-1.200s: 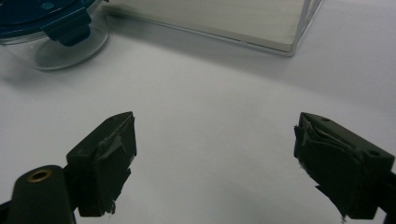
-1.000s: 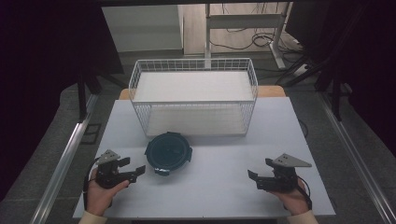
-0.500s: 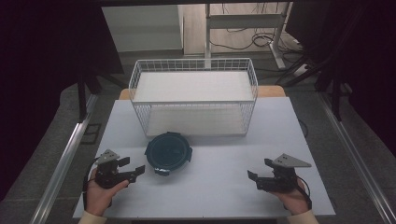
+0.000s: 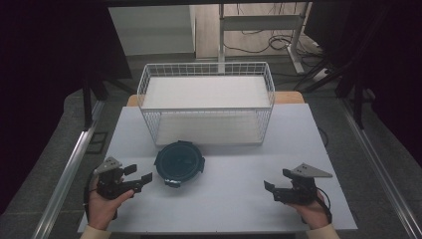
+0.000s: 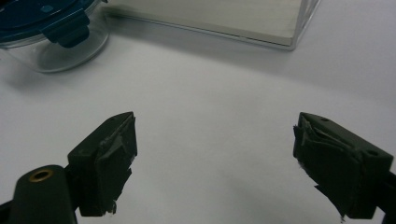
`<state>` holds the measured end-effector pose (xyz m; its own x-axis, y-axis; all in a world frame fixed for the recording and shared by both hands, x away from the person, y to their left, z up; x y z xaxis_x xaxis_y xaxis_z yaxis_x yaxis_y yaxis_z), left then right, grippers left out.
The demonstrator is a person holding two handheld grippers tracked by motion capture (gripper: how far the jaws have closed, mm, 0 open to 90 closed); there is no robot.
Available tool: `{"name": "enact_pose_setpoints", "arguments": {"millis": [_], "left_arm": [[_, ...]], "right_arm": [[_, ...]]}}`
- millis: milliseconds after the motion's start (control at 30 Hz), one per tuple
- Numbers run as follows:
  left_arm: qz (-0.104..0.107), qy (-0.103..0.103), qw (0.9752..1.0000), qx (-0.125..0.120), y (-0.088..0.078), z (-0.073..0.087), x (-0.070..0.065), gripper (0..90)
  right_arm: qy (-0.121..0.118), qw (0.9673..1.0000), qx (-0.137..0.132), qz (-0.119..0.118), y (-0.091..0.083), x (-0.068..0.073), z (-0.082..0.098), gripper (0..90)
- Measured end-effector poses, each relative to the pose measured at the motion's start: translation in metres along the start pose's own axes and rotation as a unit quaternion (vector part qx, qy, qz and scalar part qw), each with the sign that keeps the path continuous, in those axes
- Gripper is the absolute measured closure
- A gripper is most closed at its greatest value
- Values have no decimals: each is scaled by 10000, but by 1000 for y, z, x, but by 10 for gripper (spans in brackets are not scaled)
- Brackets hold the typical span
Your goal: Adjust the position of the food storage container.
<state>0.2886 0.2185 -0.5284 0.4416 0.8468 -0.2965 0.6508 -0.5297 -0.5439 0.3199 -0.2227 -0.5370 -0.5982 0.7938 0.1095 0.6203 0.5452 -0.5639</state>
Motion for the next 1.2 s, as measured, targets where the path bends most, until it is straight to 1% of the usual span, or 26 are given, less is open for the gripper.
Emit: {"name": "enact_pose_setpoints", "arguments": {"millis": [133, 200, 300, 400, 433, 533, 600, 633, 667, 767, 867, 967, 1033, 1067, 1100, 1133, 1200], "left_arm": [[-2, 45, 10000, 10, 0, -5, -1, 233], [-44, 48, 10000, 28, 0, -11, 0, 236], [-62, 40, 10000, 33, 1, -14, 1, 238], [-89, -45, 9999, 54, 2, -23, 4, 238], [-89, -45, 9999, 54, 2, -23, 4, 238], [-85, -115, 9998, 110, 4, -30, 9, 241], [-86, -171, 9997, 140, 4, -36, 13, 251], [-86, -171, 9997, 140, 4, -36, 13, 251], [-96, -235, 9996, 148, 5, -38, 14, 251], [-153, -312, 9991, 230, 7, -42, 19, 258], [-141, -357, 9988, 288, 10, -47, 23, 269], [-99, -362, 9989, 277, 13, -51, 27, 304], [-144, -344, 9989, 283, 16, -55, 33, 321], [-211, -285, 9990, 288, 18, -58, 37, 363], [-211, -285, 9990, 288, 18, -58, 37, 373], [-249, -193, 9991, 293, 22, -63, 40, 389], [-248, -165, 9991, 296, 24, -65, 41, 405]], "right_arm": [[34, 10000, -3, 3, 0, -1, 0, 134], [4, 10000, 7, -2, 0, -1, 0, 134], [-11, 10000, 59, 32, 0, -2, 1, 134], [-4, 9999, 122, 70, 2, -3, 4, 134], [-4, 9999, 122, 70, 2, -3, 4, 134], [18, 9999, 115, 81, 1, -3, 3, 135], [-8, 9999, 140, 95, 2, -2, 4, 137], [-8, 9999, 140, 95, 2, -2, 4, 137], [-23, 9998, 144, 95, 3, -2, 4, 138], [-23, 9998, 171, 106, 3, -2, 5, 139], [-40, 9997, 197, 121, 4, -3, 5, 141], [-50, 9997, 223, 131, 4, -3, 6, 142], [-61, 9996, 231, 145, 4, -3, 7, 141], [-82, 9996, 224, 139, 4, -3, 7, 141], [-82, 9996, 224, 139, 4, -3, 7, 141], [-102, 9995, 238, 153, 4, -3, 7, 141], [-113, 9995, 248, 161, 4, -3, 7, 141]]}}
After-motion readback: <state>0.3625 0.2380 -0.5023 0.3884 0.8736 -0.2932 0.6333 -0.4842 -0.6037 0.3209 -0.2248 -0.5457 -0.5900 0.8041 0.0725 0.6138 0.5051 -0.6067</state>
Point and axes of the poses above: each handheld gripper's, and its own axes: y roughly forward along the jaws, z roughly out of its underside, x roughly to its left, the point moved 8 cm from there along y, roughly forward along the jaws, and after that the axes turned 1 degree about -y, right-handed, at the moved point
